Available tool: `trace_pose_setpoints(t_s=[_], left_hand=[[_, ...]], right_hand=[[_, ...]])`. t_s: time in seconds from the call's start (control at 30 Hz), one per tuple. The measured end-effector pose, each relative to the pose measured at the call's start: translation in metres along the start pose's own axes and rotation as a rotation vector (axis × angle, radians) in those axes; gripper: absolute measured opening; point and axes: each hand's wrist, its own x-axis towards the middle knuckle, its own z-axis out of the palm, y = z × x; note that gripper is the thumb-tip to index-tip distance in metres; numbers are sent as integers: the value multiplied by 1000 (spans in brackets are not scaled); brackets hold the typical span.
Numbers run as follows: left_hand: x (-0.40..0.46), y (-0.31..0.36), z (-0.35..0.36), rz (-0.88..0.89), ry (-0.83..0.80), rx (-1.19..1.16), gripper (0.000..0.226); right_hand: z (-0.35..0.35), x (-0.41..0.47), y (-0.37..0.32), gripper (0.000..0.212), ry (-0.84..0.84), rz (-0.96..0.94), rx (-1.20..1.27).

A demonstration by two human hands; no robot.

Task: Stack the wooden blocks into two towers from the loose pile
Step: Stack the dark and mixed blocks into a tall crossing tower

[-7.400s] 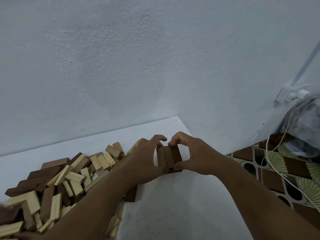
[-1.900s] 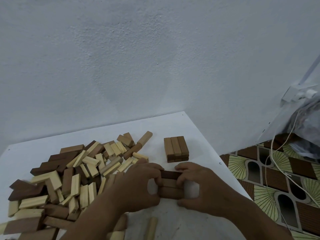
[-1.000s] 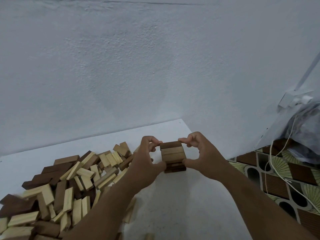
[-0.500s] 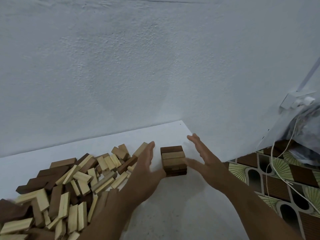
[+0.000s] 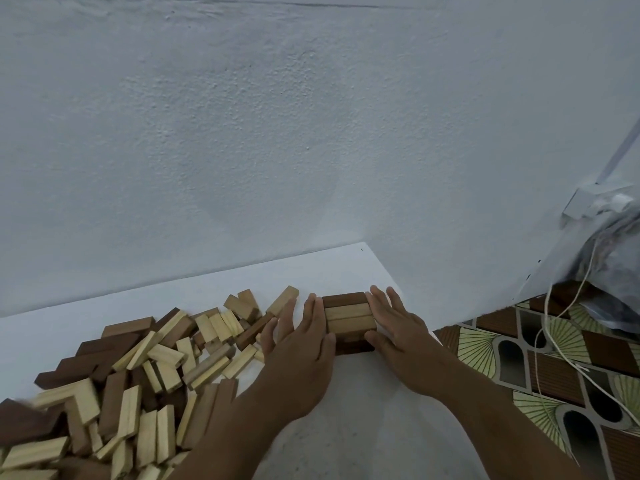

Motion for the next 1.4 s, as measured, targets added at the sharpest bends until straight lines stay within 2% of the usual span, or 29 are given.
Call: trace_pose_setpoints(t_s=[0.1, 0.23, 0.3, 0.33, 0.37, 0.4, 0.47, 0.53, 0.6, 0.67, 0.8, 1.0, 1.1, 1.23, 1.4], left_hand=[[0, -3, 3, 0, 13, 6, 86], [-2, 2, -2, 4, 1, -167, 58], [-3, 0, -8, 57, 73, -220, 48], [-6, 0, -14, 89, 11, -300, 42], [-8, -4, -15, 106, 20, -248, 38], [-9, -6, -18, 94, -6, -215, 35], [-17, -10, -28, 57, 115, -180, 42], [-24, -24, -36, 25, 166, -272, 47], [-32, -38, -49, -25, 222, -351, 35], [-43, -55, -60, -60, 217, -317, 31], [-72, -85, -78, -113, 193, -204, 27], [-111, -115, -84, -118, 137, -93, 29], [-119, -118, -78, -118, 28, 28, 38], [-124, -115, -81, -112, 0, 55, 48], [-115, -113, -80, -111, -54, 156, 54]], right_hand=[[1, -1, 0, 62, -2, -11, -35], [2, -1, 0, 62, -11, -13, -39], [0, 0, 0, 64, -17, 0, -33], [-2, -1, 0, 66, -16, 8, -35], [-5, -2, -2, 68, -7, 10, -40], [-7, -4, -5, 70, 18, -2, -46], [-12, -7, -18, 70, 122, -83, -39], [-13, -9, -39, 62, 253, -198, 9], [-8, -9, -62, 52, 333, -297, 59], [2, -8, -84, 43, 348, -369, 65], [31, -5, -111, 32, 257, -442, 33], [71, -5, -143, 44, 20, -308, -7], [79, -1, -158, 57, -71, -210, -87], [89, 5, -165, 49, -99, -105, -183], [86, 11, -167, 29, -137, 5, 125]])
